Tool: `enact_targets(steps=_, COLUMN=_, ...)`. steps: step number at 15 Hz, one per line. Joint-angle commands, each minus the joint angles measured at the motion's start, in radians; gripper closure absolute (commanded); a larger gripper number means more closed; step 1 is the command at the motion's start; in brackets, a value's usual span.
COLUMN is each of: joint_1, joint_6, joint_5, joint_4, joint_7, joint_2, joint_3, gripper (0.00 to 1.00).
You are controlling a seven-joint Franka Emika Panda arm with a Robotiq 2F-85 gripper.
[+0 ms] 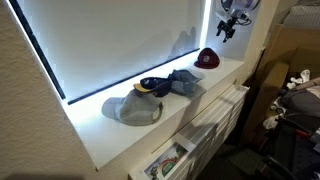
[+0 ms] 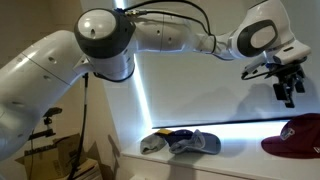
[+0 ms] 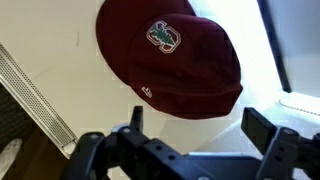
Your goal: Move the cap on the windowsill to the left
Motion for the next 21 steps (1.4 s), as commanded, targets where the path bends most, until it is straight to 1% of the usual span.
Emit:
enact_targets(steps=1, joint_1=-0.098, joint_6=-0.253, joint_5=0.032, joint_4=0.248, joint_7=-0.011, joint_2=0.115, joint_3=0.07, gripper=0.0)
enact_targets(steps=2, joint_1=-0.111, joint_6=-0.335, joint_5=0.024, joint_4=0.299, joint_7=0.003, joint_2=0.141, joint_3=0.078, gripper=0.0)
enact_targets(steps=3, joint_1=-0.064, joint_6=-0.215, joint_5=0.005, joint_4=0.15, joint_7=0.0, joint_2=0.061, joint_3=0.044, gripper=0.0)
enact_targets(steps=4, joint_1=-0.073, joint_6=-0.238, joint_5=0.005, joint_4=0.173, joint_7=0.0, joint_2=0.073, joint_3=0.048, gripper=0.0)
enact_targets(steps=7, joint_1=-0.068, joint_6=-0.232, joint_5=0.004, joint_4=0.172, joint_7=0.0, joint_2=0.075, joint_3=0.045, gripper=0.0)
enact_targets(steps=8, joint_1=-0.06, joint_6=-0.195, joint_5=0.013, joint_4=0.111, joint_7=0.003, joint_2=0.04, joint_3=0.041, gripper=0.0)
enact_targets(steps=10, joint_1=-0.08, joint_6=-0.187, joint_5=0.038, joint_4=0.148, joint_7=0.045, joint_2=0.05, joint_3=0.049, gripper=0.0)
enact_targets(steps=11, joint_1=-0.093, joint_6=-0.211, joint_5=0.039, joint_4=0.223, joint_7=0.089, joint_2=0.083, joint_3=0.049, gripper=0.0)
enact_targets(steps=12, joint_1=-0.116, joint_6=-0.222, joint_5=-0.005, joint_4=0.26, joint_7=0.118, joint_2=0.093, joint_3=0.089, gripper=0.0)
enact_targets(steps=13, joint_1=-0.109, joint_6=-0.266, joint_5=0.021, joint_4=0.333, joint_7=0.129, joint_2=0.128, joint_3=0.057, gripper=0.0)
enact_targets(steps=17, joint_1=-0.12, joint_6=-0.301, joint_5=0.006, joint_4=0.464, joint_7=0.192, joint_2=0.192, joint_3=0.056, gripper=0.0)
enact_targets(steps=18, joint_1=-0.121, joint_6=-0.3, joint_5=0.005, joint_4=0.482, joint_7=0.199, joint_2=0.207, joint_3=0.056, gripper=0.0)
enact_targets(steps=19, joint_1=-0.145, joint_6=-0.287, joint_5=-0.045, joint_4=0.443, joint_7=0.195, joint_2=0.196, joint_3=0.115, gripper=0.0)
enact_targets(steps=21, joint_1=-0.161, joint_6=-0.31, joint_5=-0.074, joint_4=0.455, joint_7=0.191, joint_2=0.236, joint_3=0.135, gripper=0.0)
